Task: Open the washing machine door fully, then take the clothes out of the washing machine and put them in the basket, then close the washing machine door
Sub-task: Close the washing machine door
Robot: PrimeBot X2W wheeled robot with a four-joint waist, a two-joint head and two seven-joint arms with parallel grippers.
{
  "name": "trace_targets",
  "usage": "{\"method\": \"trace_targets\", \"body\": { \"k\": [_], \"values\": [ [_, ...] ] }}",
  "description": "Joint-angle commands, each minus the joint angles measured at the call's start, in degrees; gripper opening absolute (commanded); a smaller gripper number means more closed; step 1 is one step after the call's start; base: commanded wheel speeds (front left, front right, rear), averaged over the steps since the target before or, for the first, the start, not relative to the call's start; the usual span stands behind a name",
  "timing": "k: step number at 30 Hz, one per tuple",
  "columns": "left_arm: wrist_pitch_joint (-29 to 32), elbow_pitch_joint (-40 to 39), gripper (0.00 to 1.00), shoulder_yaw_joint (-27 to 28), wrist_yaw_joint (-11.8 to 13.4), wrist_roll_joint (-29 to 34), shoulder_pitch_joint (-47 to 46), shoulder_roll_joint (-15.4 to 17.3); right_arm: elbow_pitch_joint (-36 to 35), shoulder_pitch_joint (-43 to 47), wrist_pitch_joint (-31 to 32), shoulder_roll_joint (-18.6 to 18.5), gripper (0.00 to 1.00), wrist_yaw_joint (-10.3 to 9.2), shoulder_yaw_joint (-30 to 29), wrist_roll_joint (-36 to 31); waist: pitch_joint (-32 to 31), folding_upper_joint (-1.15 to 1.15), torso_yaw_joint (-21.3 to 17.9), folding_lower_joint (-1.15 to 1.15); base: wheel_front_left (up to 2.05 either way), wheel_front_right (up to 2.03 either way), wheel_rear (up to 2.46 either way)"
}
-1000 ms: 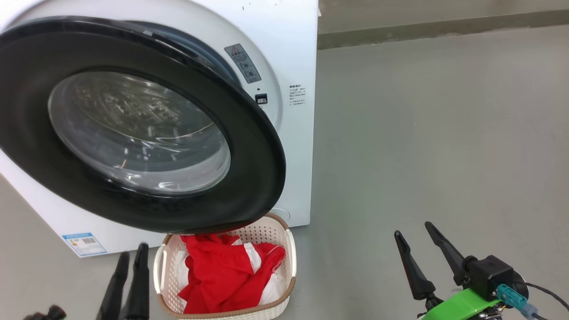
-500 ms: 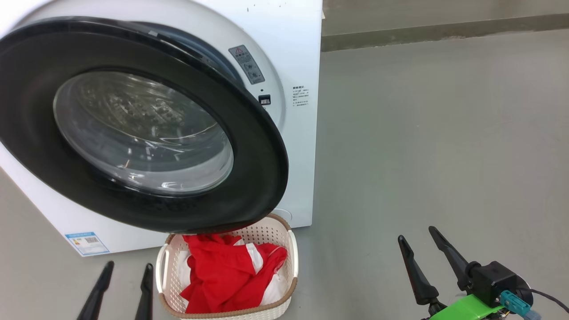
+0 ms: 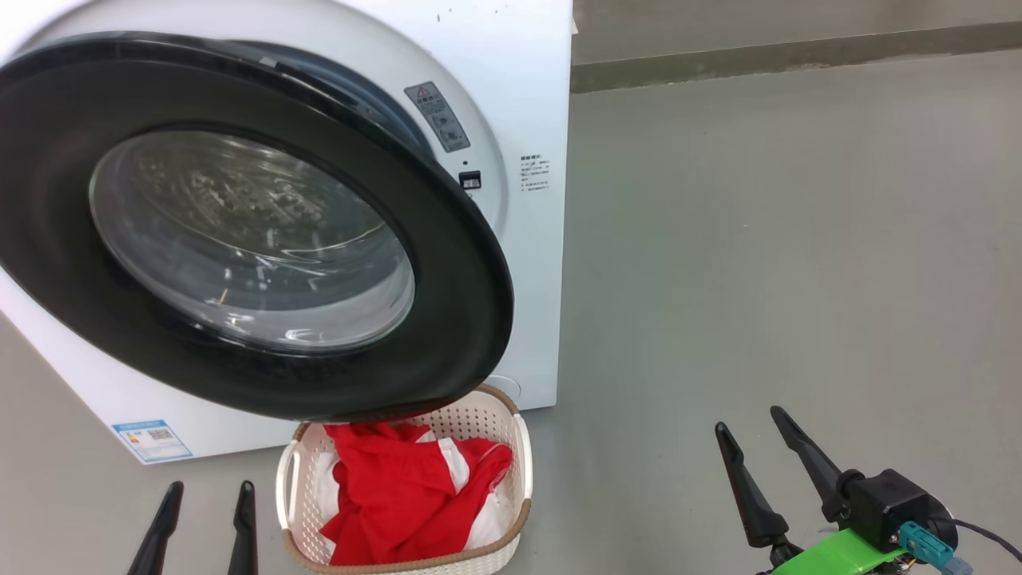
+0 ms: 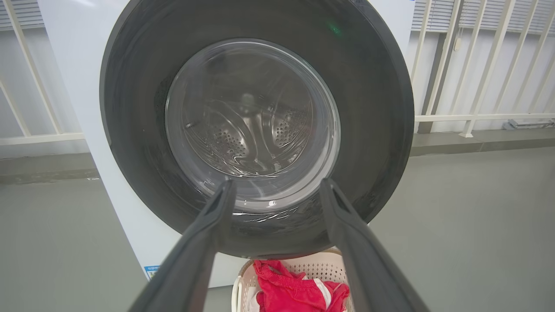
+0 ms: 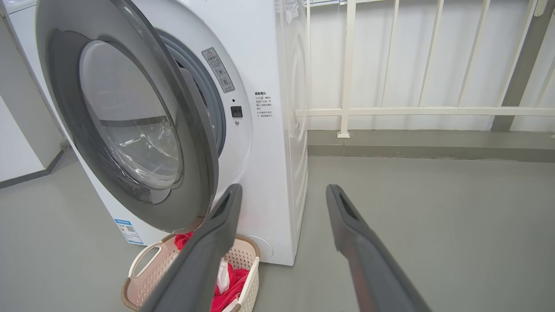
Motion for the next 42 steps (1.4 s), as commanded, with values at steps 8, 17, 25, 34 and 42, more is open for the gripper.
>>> {"method": "trace_targets", "body": {
  "k": [8,17,25,34,42],
  "values": [
    [-0.7,-1.0,1.0,1.9,-0.7,1.0,-1.2,-0.5,-0.9,-1.3,-0.4,-0.5,1.0,0.28,1.7,-0.1,0.1,0.0,0.3,0.0,0.0,0.0,0.0],
    [-0.7,-0.4,1.0,1.7,-0.8,0.9,-1.3,-0.9,0.0,-2.0,-0.4,-0.4,0.99,0.28,1.9,-0.3,0.2,0.0,0.8,0.0,0.0,0.0,0.0],
    [-0.7,0.0,1.0,0.4,-0.8,1.2,-1.8,-1.1,6.7,-7.2,-0.4,0.7,0.0,0.28,3.1,-2.1,0.9,0.0,2.5,0.0,0.0,0.0,0.0],
    [-0.7,1.0,1.0,-1.8,-0.9,0.9,-3.3,-0.9,19.0,-18.7,-0.4,1.8,0.0,0.28,7.3,-0.6,2.1,0.0,6.5,0.0,0.0,0.0,0.0],
    [-0.7,2.1,1.0,-3.7,-0.9,0.3,-4.8,0.1,24.6,-27.6,-0.4,2.0,0.0,0.28,13.9,3.4,3.9,0.0,9.7,0.0,0.0,0.0,0.0]
  ]
}}
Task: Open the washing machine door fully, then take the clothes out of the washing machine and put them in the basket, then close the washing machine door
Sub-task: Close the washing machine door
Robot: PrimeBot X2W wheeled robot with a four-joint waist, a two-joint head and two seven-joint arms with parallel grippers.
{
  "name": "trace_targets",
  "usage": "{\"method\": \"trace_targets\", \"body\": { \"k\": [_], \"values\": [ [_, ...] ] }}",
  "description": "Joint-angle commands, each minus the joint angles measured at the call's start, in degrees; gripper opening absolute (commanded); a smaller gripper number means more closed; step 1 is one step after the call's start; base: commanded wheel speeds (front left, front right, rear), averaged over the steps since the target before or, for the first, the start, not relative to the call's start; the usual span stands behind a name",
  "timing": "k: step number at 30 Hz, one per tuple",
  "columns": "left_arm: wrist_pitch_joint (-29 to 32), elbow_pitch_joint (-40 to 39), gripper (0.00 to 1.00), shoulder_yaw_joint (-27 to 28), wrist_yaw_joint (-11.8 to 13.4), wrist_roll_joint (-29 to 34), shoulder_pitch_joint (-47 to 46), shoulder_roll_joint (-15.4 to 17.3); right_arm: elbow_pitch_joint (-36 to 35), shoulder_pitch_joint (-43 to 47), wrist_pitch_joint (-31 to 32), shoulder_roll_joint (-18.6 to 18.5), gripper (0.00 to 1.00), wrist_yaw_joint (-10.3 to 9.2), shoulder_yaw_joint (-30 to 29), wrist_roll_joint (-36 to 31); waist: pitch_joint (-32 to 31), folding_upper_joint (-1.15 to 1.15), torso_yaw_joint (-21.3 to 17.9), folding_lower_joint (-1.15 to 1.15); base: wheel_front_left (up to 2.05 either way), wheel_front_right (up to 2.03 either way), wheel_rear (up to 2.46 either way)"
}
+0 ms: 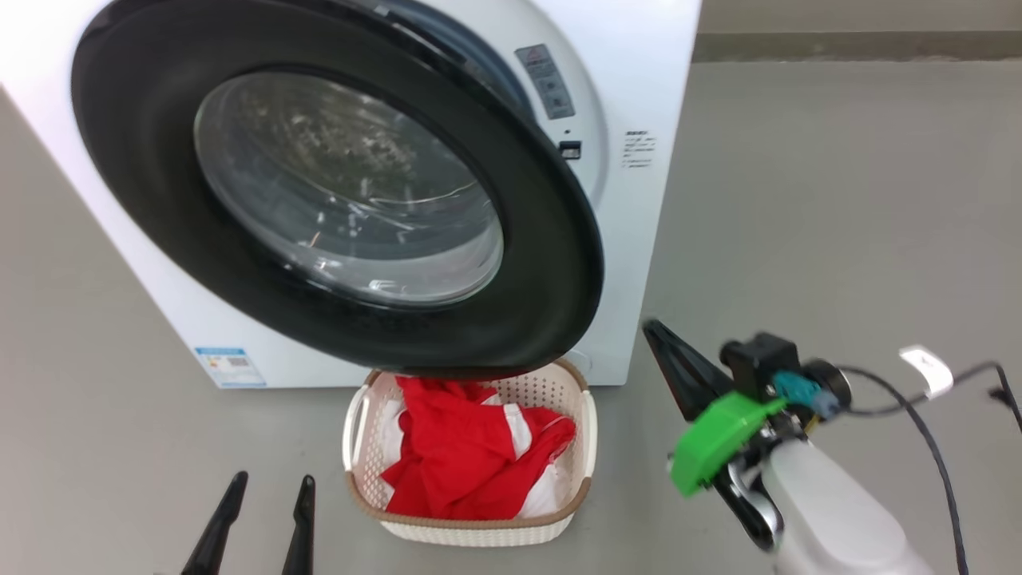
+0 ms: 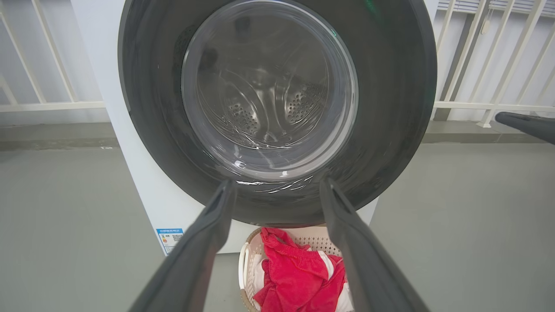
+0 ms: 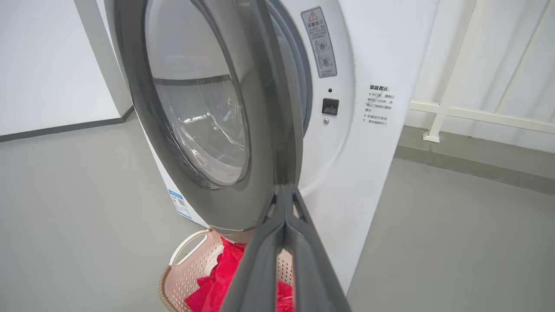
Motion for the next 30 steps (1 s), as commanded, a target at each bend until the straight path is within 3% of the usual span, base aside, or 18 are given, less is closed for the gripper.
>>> {"method": "trace_targets", "body": {
  "k": [1,8,13,23,30],
  "values": [
    [-0.7,-1.0,1.0,1.5,-0.3,-0.2,-2.8,0.9,-0.9,-2.3,-0.4,0.4,0.0,0.28,1.4,0.8,1.3,0.0,1.3,0.0,0.0,0.0,0.0],
    [-0.7,0.7,1.0,2.4,-0.3,0.2,-5.8,1.0,2.4,-10.1,-0.4,0.4,0.0,0.28,6.8,5.5,3.5,0.0,4.0,0.0,0.0,0.0,0.0],
    [-0.7,1.5,1.0,1.6,-0.3,-0.1,-7.7,0.8,5.1,-15.4,-0.4,0.4,0.0,0.28,7.7,6.9,5.6,0.0,5.6,0.0,0.0,0.0,0.0],
    [-0.7,2.3,1.0,2.1,-0.3,-1.3,-10.7,0.1,7.4,-23.6,-0.4,0.4,0.0,0.28,1.9,4.1,10.9,0.0,7.1,0.0,0.0,0.0,0.0],
    [-0.7,2.5,1.0,1.1,-0.3,-1.6,-14.0,-0.2,8.2,-29.4,-0.4,0.4,0.0,0.28,-0.3,7.0,15.4,0.0,7.8,0.0,0.0,0.0,0.0]
  ]
}}
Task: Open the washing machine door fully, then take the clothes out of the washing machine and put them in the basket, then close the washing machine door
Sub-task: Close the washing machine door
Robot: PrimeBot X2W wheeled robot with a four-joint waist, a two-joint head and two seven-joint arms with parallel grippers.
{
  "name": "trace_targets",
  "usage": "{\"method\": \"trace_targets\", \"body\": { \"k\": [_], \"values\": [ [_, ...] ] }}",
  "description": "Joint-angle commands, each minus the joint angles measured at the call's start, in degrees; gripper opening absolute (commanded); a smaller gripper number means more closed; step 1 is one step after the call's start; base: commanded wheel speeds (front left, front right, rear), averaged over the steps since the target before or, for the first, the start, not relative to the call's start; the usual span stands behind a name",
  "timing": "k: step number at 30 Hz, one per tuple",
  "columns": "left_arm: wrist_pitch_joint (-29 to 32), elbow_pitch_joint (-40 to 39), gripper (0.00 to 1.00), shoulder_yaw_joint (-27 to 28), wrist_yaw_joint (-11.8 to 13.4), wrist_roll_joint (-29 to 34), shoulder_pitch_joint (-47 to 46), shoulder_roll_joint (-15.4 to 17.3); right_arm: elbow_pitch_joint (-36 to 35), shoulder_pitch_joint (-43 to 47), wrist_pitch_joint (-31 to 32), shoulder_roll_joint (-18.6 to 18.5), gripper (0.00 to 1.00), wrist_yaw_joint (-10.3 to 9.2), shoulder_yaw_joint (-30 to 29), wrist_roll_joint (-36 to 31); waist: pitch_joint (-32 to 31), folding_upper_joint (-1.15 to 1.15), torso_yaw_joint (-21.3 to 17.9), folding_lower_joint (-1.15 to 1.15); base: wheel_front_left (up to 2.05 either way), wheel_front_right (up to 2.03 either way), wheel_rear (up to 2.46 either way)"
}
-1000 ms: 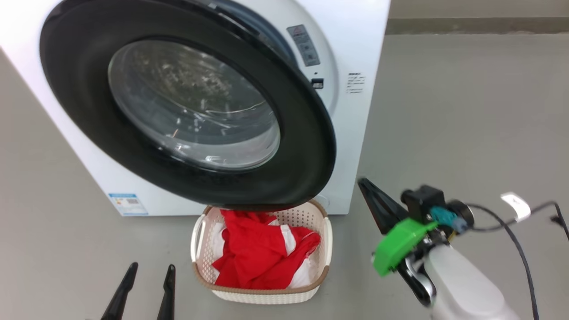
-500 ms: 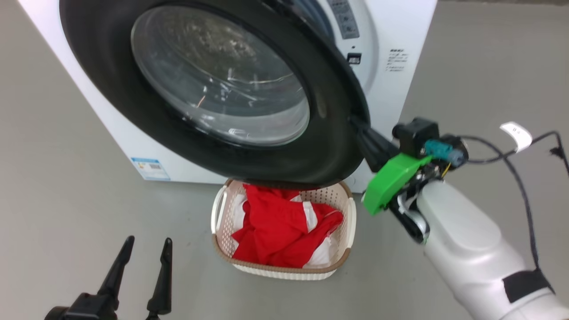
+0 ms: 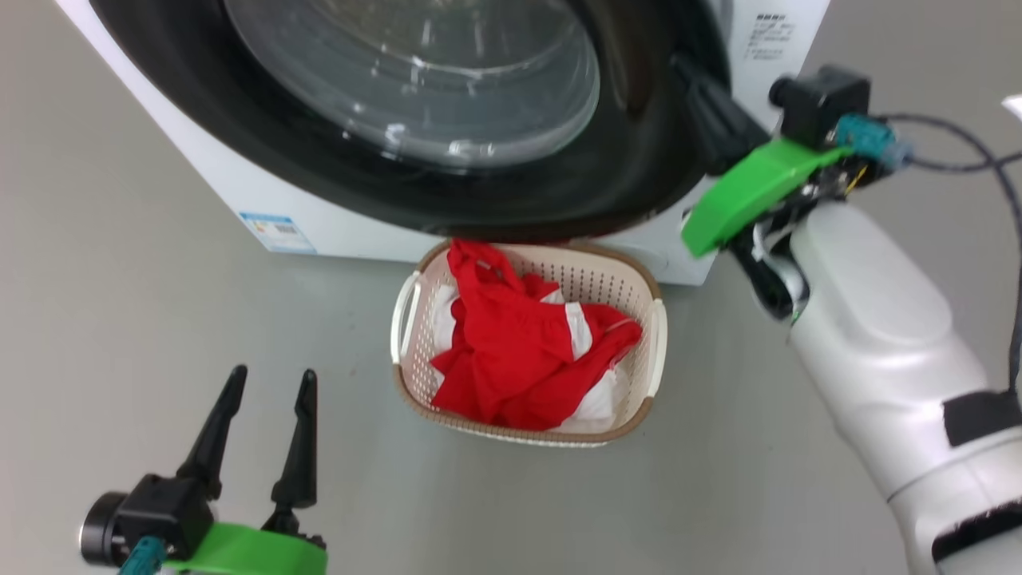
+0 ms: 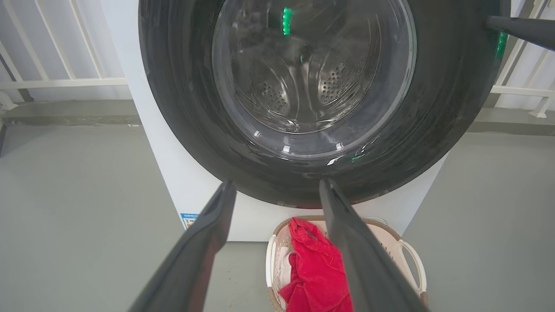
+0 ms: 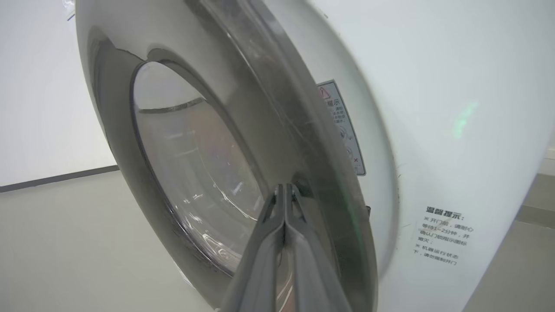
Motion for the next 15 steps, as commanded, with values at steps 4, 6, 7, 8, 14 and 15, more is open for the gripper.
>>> {"method": "trace_targets", "body": {
  "k": [4,6,7,8,14,15],
  "values": [
    [-0.7,-0.4,1.0,0.3,-0.3,-0.6,-3.7,0.5,0.8,-6.2,-0.4,0.7,0.0,-0.06,-0.9,1.0,4.7,0.0,1.5,0.0,0.0,0.0,0.0],
    [-0.7,-0.2,1.0,-0.1,-0.3,-0.7,-4.6,0.4,1.6,-7.9,-0.4,0.7,0.0,-0.06,-0.8,0.8,5.8,0.0,1.8,0.0,0.0,0.0,0.0],
    [-0.7,-0.2,1.0,-0.1,-0.3,-0.8,-5.1,0.4,1.9,-8.8,-0.4,0.7,0.0,-0.06,-0.8,0.7,6.3,0.0,1.9,0.0,0.0,0.0,0.0],
    [-0.7,-0.1,1.0,-0.1,-0.3,-0.9,-5.4,0.4,2.2,-9.5,-0.4,0.7,0.0,-0.06,-0.8,0.6,6.8,0.0,2.0,0.0,0.0,0.0,0.0],
    [-0.7,0.5,1.0,-0.5,-0.3,-0.8,-6.7,0.4,2.7,-11.6,-0.4,0.7,0.0,-0.06,-1.7,-0.1,8.3,0.0,2.0,0.0,0.0,0.0,0.0],
    [-0.7,0.5,1.0,-0.4,-0.3,-0.8,-6.9,0.4,2.8,-11.7,-0.4,0.7,0.0,-0.06,-1.5,-0.3,8.5,0.0,2.0,0.0,0.0,0.0,0.0]
  ]
}}
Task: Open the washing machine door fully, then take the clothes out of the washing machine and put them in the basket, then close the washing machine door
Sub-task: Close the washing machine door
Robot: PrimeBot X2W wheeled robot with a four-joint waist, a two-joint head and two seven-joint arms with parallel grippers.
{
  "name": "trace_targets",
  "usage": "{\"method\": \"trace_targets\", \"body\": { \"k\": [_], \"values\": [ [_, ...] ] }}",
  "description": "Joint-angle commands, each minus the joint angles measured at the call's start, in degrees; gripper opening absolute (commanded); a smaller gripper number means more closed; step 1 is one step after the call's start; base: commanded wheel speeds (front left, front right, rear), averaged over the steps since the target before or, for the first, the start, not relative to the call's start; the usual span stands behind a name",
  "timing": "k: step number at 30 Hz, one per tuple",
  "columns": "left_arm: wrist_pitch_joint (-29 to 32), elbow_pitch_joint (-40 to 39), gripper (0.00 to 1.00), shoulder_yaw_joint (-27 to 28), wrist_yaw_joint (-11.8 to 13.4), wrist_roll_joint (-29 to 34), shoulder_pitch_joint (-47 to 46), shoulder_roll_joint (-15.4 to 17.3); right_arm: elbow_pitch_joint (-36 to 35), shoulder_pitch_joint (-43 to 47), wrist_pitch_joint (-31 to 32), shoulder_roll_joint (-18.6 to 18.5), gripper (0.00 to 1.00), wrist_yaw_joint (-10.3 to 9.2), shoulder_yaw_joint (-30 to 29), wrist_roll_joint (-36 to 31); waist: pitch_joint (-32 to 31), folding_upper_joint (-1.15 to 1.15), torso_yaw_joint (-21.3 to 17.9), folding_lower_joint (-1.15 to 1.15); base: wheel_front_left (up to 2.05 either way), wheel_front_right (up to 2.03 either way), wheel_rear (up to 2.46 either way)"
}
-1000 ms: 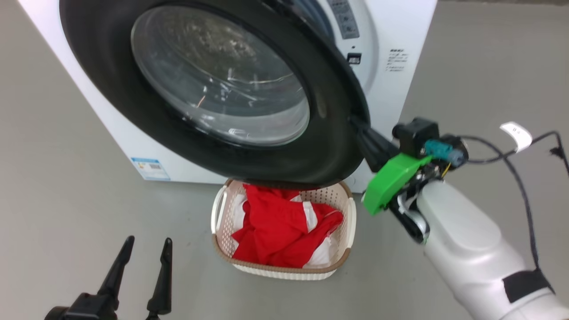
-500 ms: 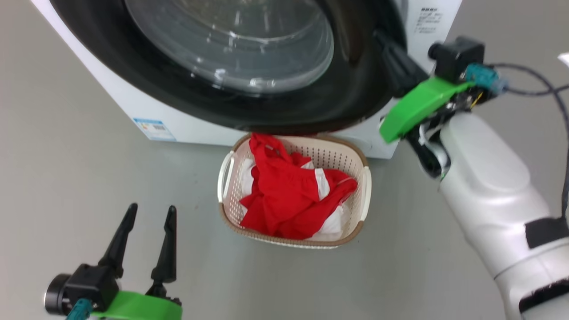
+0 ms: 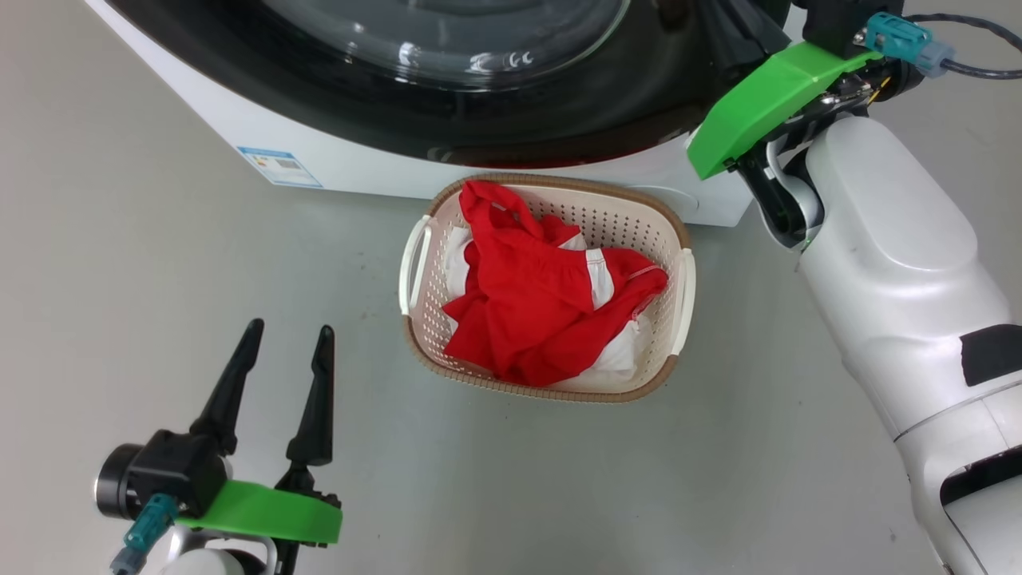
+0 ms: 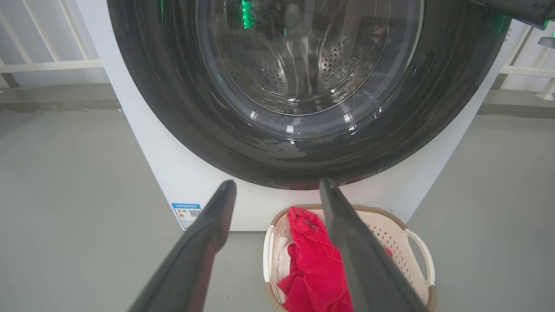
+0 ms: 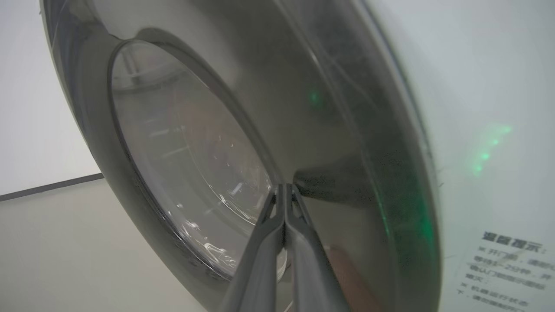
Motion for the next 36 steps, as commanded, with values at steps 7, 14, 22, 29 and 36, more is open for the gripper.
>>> {"method": "trace_targets", "body": {
  "k": [7,14,22,29,36],
  "values": [
    [-0.7,-0.8,1.0,2.8,-0.3,-0.1,-1.6,0.9,-3.3,0.0,-0.4,0.4,0.0,-0.32,4.3,1.2,-0.3,0.0,-1.7,0.0,0.0,0.0,0.0],
    [-0.7,-0.4,1.0,3.5,-0.3,-1.0,-0.5,0.8,-8.8,5.8,-0.4,0.4,0.92,-0.32,6.0,1.4,-3.2,0.0,-4.9,0.0,0.0,0.0,0.0],
    [-0.7,1.6,1.0,4.9,-0.3,-2.5,1.6,0.7,-14.8,15.3,-0.4,0.4,1.0,-0.32,2.4,-3.4,-7.8,0.0,-9.3,0.0,0.0,0.0,0.0],
    [-0.7,2.2,1.0,5.5,-0.3,-2.4,3.4,0.7,-19.4,23.3,-0.4,0.3,1.0,-0.32,-0.7,-6.8,-12.1,0.0,-12.6,0.0,0.0,0.0,0.0],
    [-0.7,2.2,1.0,5.2,-0.3,-3.1,5.7,0.7,-23.1,32.2,-0.4,0.0,1.0,-0.32,-5.4,-8.5,-16.3,0.0,-14.8,0.0,0.0,0.0,0.0]
  ]
}}
